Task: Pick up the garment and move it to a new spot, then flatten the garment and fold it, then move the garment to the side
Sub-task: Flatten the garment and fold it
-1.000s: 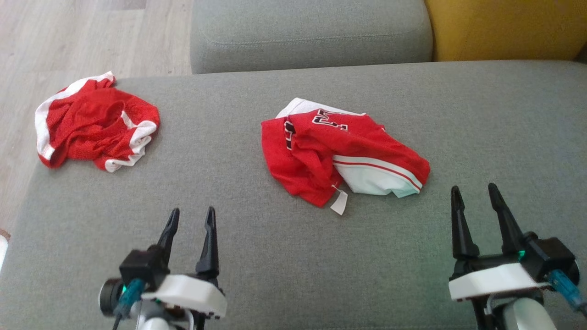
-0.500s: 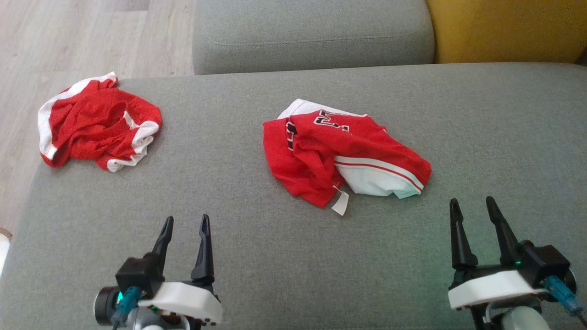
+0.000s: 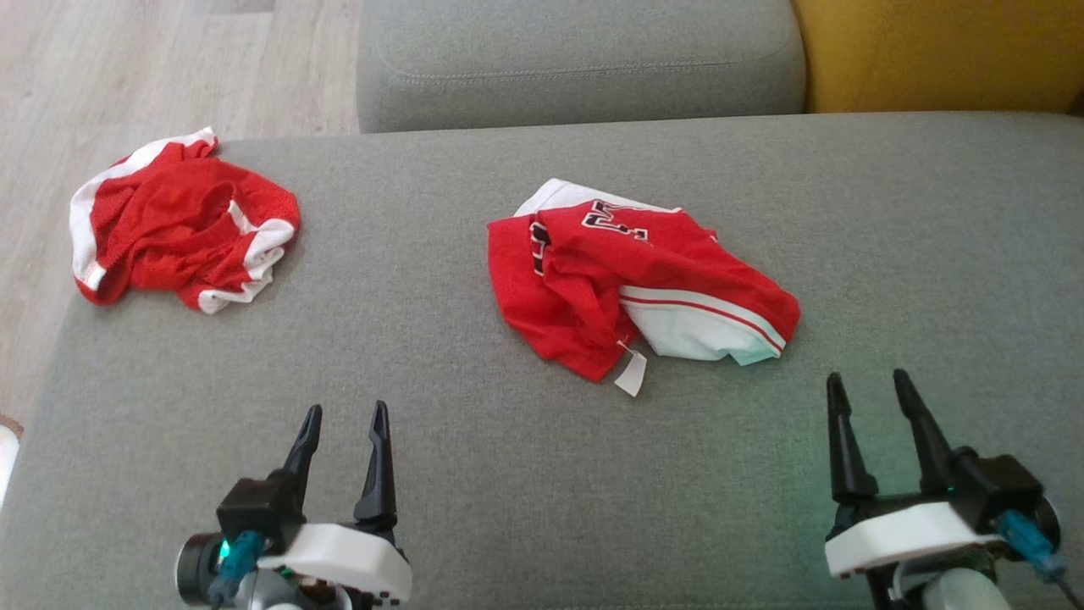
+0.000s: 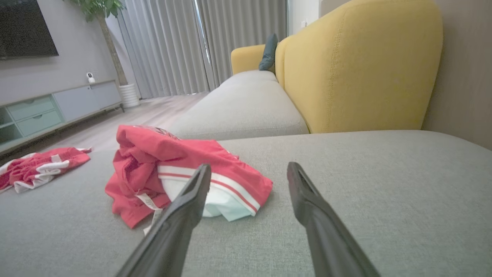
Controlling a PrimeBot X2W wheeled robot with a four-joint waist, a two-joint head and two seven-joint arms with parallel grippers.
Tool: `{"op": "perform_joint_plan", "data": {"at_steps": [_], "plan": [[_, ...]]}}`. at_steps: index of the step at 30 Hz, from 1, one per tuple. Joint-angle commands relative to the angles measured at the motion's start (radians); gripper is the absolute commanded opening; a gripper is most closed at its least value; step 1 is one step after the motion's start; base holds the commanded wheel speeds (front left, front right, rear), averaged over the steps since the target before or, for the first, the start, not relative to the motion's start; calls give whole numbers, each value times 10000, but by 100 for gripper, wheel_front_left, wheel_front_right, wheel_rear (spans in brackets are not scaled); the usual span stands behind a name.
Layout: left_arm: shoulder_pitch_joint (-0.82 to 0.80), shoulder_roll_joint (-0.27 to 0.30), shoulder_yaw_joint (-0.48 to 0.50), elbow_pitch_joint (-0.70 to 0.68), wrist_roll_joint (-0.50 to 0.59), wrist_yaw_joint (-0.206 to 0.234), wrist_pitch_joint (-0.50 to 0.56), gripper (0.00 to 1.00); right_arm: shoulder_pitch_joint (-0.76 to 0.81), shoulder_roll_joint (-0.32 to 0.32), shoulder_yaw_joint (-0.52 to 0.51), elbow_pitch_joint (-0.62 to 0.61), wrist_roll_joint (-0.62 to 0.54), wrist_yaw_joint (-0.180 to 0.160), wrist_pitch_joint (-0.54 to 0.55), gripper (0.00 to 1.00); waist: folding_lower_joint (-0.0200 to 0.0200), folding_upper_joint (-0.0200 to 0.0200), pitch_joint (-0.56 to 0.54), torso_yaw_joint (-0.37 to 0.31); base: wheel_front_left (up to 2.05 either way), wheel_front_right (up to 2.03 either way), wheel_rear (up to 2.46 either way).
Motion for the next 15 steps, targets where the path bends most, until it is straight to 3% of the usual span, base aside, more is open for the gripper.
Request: {"op": "perform_joint_plan", "data": {"at_steps": [1, 15], "plan": [[-359, -59, 268, -267, -2, 11, -124, 100, -530, -39, 200, -98, -199, 75, -63, 100, 0, -1, 67, 64, 0, 0, 0], [-915, -60, 73, -598, -95, 106, -124, 100, -3272, -39, 226, 3798, -1814, 75, -45, 100, 0, -1, 1493, 1030, 0, 0, 0]]}}
